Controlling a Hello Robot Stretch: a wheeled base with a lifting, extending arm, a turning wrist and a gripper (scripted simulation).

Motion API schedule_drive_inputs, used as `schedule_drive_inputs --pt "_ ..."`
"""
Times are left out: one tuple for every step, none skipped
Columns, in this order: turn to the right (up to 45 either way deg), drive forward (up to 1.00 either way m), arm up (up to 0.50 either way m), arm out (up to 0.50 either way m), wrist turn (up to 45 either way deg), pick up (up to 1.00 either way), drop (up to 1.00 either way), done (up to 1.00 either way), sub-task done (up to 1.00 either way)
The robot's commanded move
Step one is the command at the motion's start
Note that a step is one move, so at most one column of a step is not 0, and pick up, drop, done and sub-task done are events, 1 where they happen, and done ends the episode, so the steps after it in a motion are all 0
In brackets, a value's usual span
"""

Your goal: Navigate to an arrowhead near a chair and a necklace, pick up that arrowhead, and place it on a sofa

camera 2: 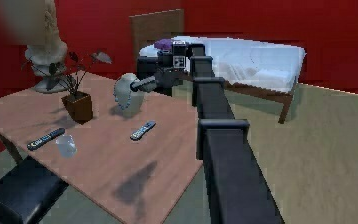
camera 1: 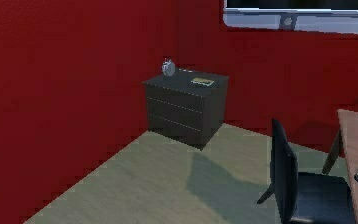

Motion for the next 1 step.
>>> schedule_drive_inputs --pt "0.0 0.0 0.0 0.0 -45.0 0.0 0.0 0.0 0.0"
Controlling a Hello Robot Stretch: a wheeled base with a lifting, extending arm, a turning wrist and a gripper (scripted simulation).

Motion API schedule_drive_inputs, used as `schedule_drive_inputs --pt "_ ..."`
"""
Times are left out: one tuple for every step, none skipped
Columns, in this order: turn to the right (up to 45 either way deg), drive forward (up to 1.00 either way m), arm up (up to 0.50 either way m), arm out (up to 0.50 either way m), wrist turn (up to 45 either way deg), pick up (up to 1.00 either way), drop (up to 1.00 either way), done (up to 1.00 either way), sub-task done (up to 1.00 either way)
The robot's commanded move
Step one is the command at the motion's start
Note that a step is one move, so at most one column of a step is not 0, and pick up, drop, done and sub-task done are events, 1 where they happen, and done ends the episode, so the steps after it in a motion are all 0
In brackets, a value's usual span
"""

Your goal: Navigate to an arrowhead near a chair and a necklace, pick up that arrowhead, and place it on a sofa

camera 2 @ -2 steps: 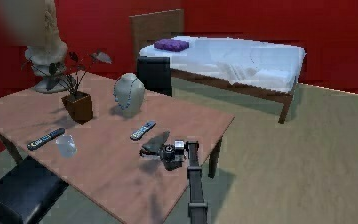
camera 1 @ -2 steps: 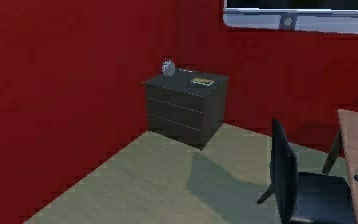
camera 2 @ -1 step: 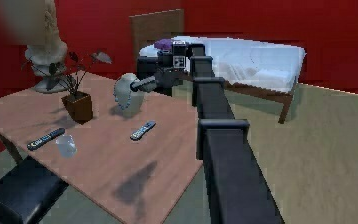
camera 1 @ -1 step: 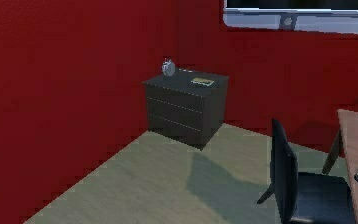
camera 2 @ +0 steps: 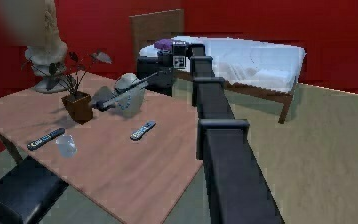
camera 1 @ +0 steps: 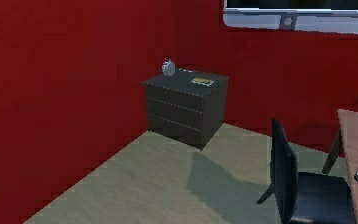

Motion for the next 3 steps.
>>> schedule_drive_inputs --pt "0.0 0.0 0.0 0.0 -45.0 0.0 0.0 0.0 0.0" --pt "0.0 0.0 0.0 0.0 -12.0 0.0 0.0 0.0 0.0" --pt "0.0 0.0 0.0 -0.42 0.0 0.0 0.0 0.0 0.0"
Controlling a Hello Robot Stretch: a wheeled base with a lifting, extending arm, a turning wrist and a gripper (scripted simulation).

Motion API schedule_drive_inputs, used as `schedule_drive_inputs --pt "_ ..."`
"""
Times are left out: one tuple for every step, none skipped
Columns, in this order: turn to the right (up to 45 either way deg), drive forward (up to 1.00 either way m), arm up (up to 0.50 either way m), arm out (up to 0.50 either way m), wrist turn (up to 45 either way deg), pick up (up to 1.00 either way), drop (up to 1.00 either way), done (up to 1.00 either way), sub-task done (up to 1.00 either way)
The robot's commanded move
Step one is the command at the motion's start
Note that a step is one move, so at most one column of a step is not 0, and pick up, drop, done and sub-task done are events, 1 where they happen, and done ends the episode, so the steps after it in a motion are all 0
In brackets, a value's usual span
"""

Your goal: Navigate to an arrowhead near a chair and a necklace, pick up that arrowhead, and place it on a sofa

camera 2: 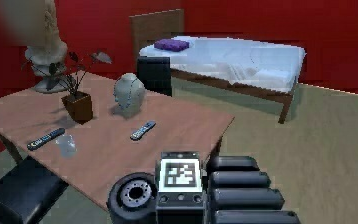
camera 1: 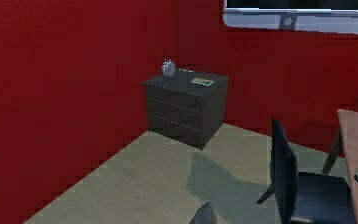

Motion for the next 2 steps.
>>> schedule_drive_inputs --pt "-45.0 0.0 0.0 0.0 0.0 0.0 0.0 0.0 0.0" --pt "-45.0 0.0 0.0 0.0 0.0 0.0 0.0 0.0 0.0"
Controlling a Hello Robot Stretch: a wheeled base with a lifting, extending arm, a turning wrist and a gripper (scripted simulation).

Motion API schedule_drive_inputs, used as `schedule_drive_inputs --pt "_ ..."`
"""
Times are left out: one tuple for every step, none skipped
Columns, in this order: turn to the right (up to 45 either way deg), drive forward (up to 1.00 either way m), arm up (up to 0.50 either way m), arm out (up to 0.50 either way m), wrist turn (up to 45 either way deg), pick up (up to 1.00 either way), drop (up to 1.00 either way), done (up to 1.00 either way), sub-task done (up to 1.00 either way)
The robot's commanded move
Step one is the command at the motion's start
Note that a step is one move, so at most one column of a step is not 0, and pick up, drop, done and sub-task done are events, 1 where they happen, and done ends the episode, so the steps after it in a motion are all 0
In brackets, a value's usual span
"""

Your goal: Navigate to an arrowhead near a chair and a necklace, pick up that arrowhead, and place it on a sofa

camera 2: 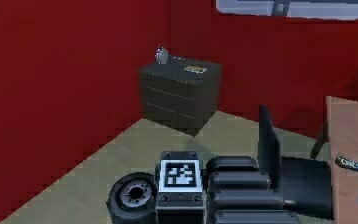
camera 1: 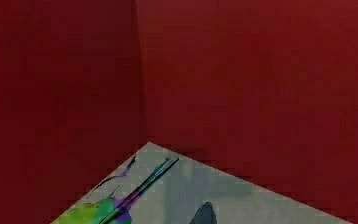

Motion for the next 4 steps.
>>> schedule_drive_inputs --pt "-45.0 0.0 0.0 0.0 0.0 0.0 0.0 0.0 0.0" --pt "-12.0 0.0 0.0 0.0 0.0 0.0 0.0 0.0 0.0" --pt "0.0 0.3 0.0 0.0 0.0 0.0 0.0 0.0 0.0" --pt "-45.0 0.0 0.0 0.0 0.0 0.0 0.0 0.0 0.0"
